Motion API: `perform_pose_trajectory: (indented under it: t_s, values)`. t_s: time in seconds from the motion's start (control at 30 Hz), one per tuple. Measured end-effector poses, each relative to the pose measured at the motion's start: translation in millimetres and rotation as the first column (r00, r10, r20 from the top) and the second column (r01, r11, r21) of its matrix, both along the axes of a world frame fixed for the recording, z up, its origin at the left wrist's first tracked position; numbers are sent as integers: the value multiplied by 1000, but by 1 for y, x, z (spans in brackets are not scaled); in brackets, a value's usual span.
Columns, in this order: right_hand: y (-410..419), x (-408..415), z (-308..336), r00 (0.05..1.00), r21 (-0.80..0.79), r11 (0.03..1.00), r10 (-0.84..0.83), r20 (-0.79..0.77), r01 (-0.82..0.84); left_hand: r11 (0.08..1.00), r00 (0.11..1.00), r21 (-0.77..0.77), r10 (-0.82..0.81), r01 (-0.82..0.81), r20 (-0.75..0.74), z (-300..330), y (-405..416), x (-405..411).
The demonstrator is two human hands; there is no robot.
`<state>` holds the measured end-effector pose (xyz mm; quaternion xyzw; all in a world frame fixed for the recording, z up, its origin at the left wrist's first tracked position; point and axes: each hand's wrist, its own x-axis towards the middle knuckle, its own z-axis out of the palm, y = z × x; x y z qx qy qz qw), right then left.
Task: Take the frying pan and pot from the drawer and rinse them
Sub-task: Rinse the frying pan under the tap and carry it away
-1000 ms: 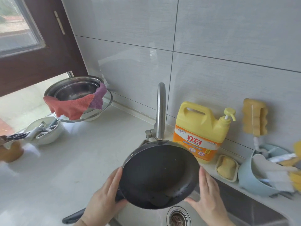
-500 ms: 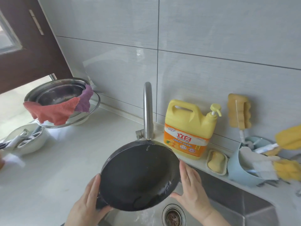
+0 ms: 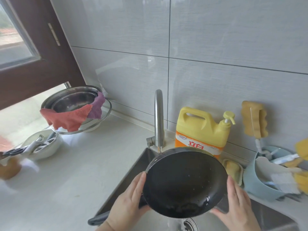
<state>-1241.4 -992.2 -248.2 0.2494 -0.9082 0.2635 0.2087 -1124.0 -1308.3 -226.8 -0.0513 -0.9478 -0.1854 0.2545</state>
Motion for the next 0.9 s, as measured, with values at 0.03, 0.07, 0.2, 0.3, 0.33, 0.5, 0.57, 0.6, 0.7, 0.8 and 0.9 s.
perform_pose_trajectory:
  t_s: [0.03,0.07,0.2,0.3,0.33,0.5,0.57,0.6,0.7,0.8,0.9]
  values:
    - [-1,-2,-2,1000,1,1000,-4,-23,4,1000,1000,4,0,0,0,1,-1,0]
    - [-2,-3,-5,999,9,1000,-3,-37,3,1000,1000,7,6,-6,-2,2,-2,1]
    - [-19,-5,-11,1000,48,999,5,-24,-4,998,998,33,58,-59,25,-1,-18,14]
    - [-36,-5,-12,987,158,982,78,141,-100,990,992,66,118,-122,52,-5,-32,29]
    - [-43,-5,-10,983,174,976,101,155,-128,986,989,82,139,-143,52,-4,-36,34]
    - [-71,-1,-5,969,181,960,183,169,-213,976,984,122,179,-179,5,-2,-52,51]
    - [-74,1,-2,962,187,953,204,181,-238,973,982,130,191,-189,-1,-1,-53,54]
    - [-74,1,-1,960,195,951,205,189,-241,972,980,132,197,-197,10,-1,-53,55]
    - [-65,1,4,963,215,949,191,192,-231,971,976,109,208,-215,72,1,-48,50]
    - [-48,0,4,961,206,956,160,226,-208,979,979,74,181,-188,92,-1,-38,40]
    - [-27,-1,5,970,139,977,134,201,-163,989,987,55,129,-135,96,-1,-23,26]
